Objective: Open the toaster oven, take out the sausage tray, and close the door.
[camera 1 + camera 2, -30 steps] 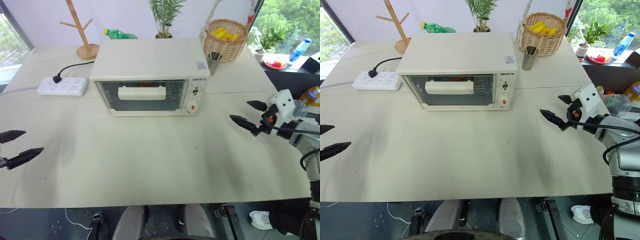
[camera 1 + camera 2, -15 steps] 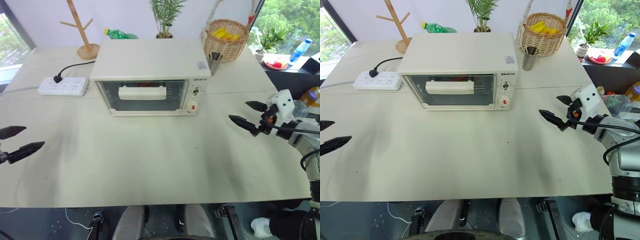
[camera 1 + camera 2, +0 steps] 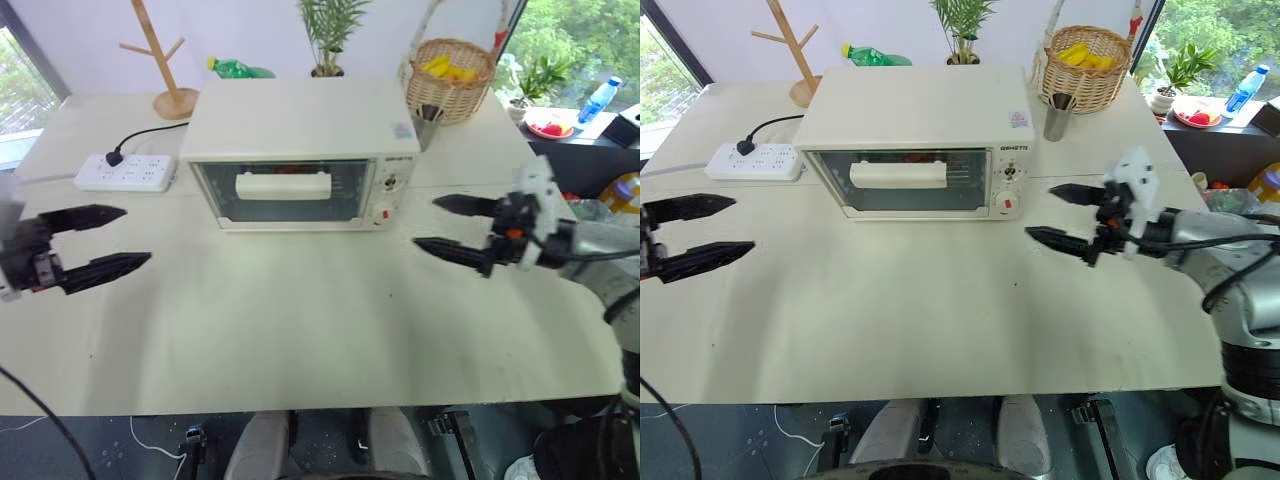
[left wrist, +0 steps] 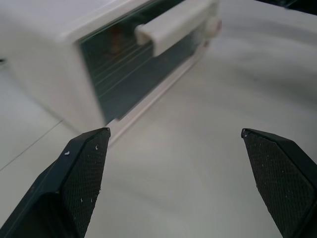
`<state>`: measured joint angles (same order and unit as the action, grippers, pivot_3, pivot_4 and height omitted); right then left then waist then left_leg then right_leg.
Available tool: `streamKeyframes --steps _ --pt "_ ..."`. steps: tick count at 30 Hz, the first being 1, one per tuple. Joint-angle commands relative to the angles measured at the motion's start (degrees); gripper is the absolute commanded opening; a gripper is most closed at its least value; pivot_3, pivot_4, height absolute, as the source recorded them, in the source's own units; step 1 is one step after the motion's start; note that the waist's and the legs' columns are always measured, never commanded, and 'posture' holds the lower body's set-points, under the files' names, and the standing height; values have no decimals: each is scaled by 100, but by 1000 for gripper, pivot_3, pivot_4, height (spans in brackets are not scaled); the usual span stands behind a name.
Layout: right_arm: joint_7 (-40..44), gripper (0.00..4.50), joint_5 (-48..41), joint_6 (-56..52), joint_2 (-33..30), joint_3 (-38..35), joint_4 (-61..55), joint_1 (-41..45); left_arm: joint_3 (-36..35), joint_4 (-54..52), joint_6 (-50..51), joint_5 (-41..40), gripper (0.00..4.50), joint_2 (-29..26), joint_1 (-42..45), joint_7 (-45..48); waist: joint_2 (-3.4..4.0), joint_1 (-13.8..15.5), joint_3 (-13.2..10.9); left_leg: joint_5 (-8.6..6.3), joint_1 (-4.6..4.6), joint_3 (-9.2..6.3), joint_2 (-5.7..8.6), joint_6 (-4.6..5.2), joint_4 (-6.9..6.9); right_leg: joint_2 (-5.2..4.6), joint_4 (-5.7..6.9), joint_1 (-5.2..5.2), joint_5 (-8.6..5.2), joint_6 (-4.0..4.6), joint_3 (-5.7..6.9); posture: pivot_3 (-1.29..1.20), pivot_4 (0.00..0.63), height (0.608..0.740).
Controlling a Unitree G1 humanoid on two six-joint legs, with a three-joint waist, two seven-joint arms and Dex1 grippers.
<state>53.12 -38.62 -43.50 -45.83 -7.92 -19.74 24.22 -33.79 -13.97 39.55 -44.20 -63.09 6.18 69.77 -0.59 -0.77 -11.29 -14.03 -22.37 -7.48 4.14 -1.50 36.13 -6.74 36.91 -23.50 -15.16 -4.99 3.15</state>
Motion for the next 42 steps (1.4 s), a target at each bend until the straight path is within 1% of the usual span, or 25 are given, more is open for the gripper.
streamKeyframes --steps 1,4,7,12,17,19,25,33,36,42 --pt "-311 4500 -11 -69 330 345 -212 396 436 12 -5 -88 4446 -100 532 -43 0 6 0 0 -1 0 0 0 2 1 4 -3 0 0 0 0 150 740" --pt "-528 4500 321 150 876 906 18 728 927 203 -98 0 4446 -37 1099 -12 -4 10 2 1 -1 -2 1 -1 1 12 7 -4 0 0 1 0 150 740" --pt "-658 4500 614 318 1302 1260 329 993 1150 343 -123 56 4446 -33 1371 19 -3 -15 2 3 -1 0 1 -4 0 18 9 -8 1 -2 -3 0 150 740" --pt "-700 4500 1089 720 1848 1720 880 1316 1248 433 -162 88 4446 -54 1505 47 -3 -19 2 4 -3 1 4 -6 -3 21 13 -15 7 -9 -6 0 150 740" --pt "-632 4500 1328 962 2157 1860 1296 1585 1200 402 -119 95 4446 -67 1497 54 -3 -20 2 11 -3 0 4 -19 -4 22 15 -15 7 -10 -6 0 150 740" --pt "-563 4500 1354 1017 2219 1875 1340 1621 1180 399 -110 100 4446 -72 1489 45 -3 -19 2 13 -3 0 4 -22 -3 22 15 -15 8 -11 -7 0 150 740" --pt "-274 4500 1161 1039 2274 1868 856 1456 1113 452 -130 155 4446 -82 1380 40 -3 -20 2 16 -3 -2 3 -28 -3 23 20 -16 9 -11 -7 0 150 740" --pt "-125 4500 907 939 2254 1864 284 1131 1368 736 -228 306 4446 11 1605 49 -3 -33 2 16 -3 -2 1 -28 -6 26 21 -19 9 -11 -7 0 150 740" --pt "-44 4500 867 921 2191 1912 143 925 1511 856 -194 267 4446 92 1838 49 -4 -22 2 16 -3 -2 2 -28 -6 25 22 -18 9 -11 -7 0 150 740" --pt "113 4500 929 1037 2074 2051 -10 479 1964 1245 -121 344 4446 382 2611 22 -5 -16 3 17 -3 -1 3 -28 -2 25 23 -17 9 -12 -7 0 150 740"
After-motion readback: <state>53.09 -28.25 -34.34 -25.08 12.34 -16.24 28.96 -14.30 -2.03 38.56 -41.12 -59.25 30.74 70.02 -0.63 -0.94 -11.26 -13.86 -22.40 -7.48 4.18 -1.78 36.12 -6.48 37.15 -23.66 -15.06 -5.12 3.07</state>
